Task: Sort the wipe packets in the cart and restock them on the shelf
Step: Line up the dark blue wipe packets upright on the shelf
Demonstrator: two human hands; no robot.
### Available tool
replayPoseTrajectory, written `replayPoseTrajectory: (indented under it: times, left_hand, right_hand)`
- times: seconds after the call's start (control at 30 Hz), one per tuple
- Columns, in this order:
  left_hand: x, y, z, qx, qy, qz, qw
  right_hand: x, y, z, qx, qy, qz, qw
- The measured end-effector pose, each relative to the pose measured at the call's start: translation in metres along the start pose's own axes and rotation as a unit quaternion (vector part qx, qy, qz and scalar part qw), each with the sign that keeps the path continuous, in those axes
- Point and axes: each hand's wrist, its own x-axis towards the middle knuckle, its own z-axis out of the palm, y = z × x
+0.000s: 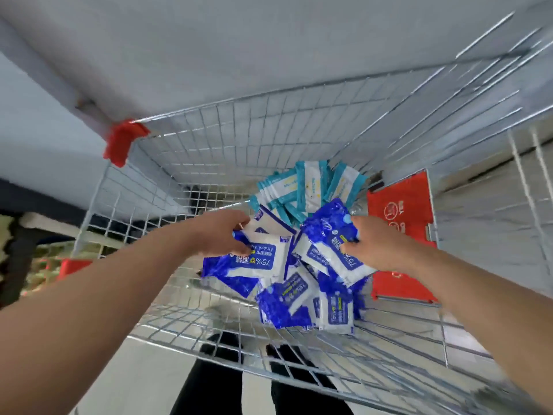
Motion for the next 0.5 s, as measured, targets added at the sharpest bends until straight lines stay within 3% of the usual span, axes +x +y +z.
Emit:
replayPoseTrajectory:
  times: [0.23, 0.5]
  left_hand:
    - [-0.128, 0.022, -0.096, -0.097, 0.188, 0.008, 0.977]
    - [-0.308, 0.012, -0.158, -0.192, 0.328, -0.025, 0.925]
  right_hand:
    - [-0.057, -0.121, -0.112, 0.002, 0.110, -0.117, 0.987]
    - [-0.145, -0.281, -0.178, -0.067, 0.156, -0.273, 0.947]
